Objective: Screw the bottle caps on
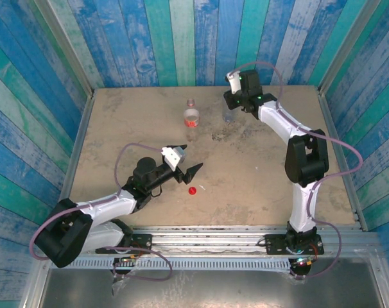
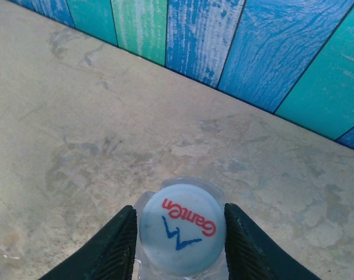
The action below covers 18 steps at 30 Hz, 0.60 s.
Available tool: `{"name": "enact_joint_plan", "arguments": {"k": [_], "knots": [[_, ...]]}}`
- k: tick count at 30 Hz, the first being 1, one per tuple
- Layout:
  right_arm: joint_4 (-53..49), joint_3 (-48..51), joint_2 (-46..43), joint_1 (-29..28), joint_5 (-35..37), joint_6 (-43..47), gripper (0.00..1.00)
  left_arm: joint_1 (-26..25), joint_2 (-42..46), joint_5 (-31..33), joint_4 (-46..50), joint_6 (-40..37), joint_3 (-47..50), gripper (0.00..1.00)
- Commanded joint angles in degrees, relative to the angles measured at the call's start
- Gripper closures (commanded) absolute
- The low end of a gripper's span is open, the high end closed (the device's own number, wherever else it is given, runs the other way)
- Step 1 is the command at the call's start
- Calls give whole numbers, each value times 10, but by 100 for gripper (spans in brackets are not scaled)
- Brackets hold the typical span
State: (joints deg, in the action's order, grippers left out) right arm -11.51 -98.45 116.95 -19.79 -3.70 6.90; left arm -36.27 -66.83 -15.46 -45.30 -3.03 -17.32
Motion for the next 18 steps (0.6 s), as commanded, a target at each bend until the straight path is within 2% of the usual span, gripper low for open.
{"name": "enact_joint_plan", "arguments": {"k": [1,12,18], "knots": [[-2,5,-17,2,-3,6,50,0,11,5,2,-11,-4,6],[-1,22,-56,3,-5,11,24,1,21,11,10,-12,-1,6],[5,51,-101,2,-6,2,10,1,13,40,-14,-1,2,6]]}}
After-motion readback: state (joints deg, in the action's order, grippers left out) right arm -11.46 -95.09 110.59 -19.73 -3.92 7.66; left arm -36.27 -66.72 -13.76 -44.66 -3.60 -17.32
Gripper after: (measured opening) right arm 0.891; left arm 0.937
